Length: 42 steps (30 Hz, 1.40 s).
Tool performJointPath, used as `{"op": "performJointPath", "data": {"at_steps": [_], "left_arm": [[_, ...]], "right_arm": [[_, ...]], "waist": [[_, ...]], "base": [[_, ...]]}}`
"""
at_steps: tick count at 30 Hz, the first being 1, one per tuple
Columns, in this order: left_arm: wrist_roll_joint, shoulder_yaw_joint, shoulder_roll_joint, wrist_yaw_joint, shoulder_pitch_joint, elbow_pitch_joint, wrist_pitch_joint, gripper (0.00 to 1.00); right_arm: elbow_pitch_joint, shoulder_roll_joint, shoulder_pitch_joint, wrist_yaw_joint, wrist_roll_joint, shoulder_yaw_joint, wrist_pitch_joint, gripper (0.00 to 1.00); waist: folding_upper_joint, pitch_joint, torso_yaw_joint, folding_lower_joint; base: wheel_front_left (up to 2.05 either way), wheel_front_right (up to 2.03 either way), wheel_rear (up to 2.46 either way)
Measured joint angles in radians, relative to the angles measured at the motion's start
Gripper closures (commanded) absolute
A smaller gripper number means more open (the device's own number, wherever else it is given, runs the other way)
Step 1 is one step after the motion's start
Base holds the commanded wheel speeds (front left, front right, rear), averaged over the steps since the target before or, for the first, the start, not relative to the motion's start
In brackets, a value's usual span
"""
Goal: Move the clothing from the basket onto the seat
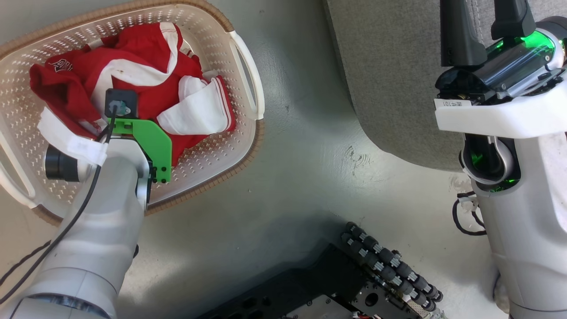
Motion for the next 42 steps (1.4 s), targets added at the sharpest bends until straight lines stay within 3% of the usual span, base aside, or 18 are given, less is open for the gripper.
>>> {"op": "performJointPath", "data": {"at_steps": [1,2,3,12,24,42], "left_arm": [[0.000,0.002,0.000,0.000,-0.005,0.005,0.000,0.23],[0.000,0.004,0.000,0.000,-0.008,0.005,-0.001,0.71],[0.000,0.004,0.000,0.000,-0.011,0.006,-0.005,1.00],[0.000,-0.003,-0.001,0.000,-0.030,0.028,-0.026,1.00],[-0.059,-0.069,-0.002,-0.006,-0.004,-0.047,-0.071,1.00],[-0.189,-0.199,-0.002,-0.077,0.121,-0.199,-0.143,1.00]], "right_arm": [[0.000,0.000,0.000,0.000,0.000,0.000,0.000,0.00],[-0.001,0.000,0.000,0.000,0.000,0.000,0.000,0.00],[-0.001,0.000,0.000,0.000,0.000,-0.001,0.000,0.00],[0.000,-0.011,0.000,0.001,-0.013,-0.002,0.000,0.00],[0.035,-0.028,0.000,0.001,-0.031,0.015,0.000,0.00],[0.154,-0.089,0.061,0.001,-0.078,0.078,0.000,0.00]], "waist": [[0.0000,0.001,0.000,0.0000],[0.0000,0.001,0.000,0.0000],[0.0000,0.002,-0.001,0.0000],[0.0000,-0.009,0.005,0.0000],[0.0000,-0.077,0.033,0.0000],[0.0000,-0.256,0.110,-0.0001]], "base": [[0.00,0.00,0.00],[0.00,0.00,0.00],[0.00,0.00,0.00],[0.00,0.00,0.00],[0.00,0.00,0.00],[0.00,0.00,0.00]]}}
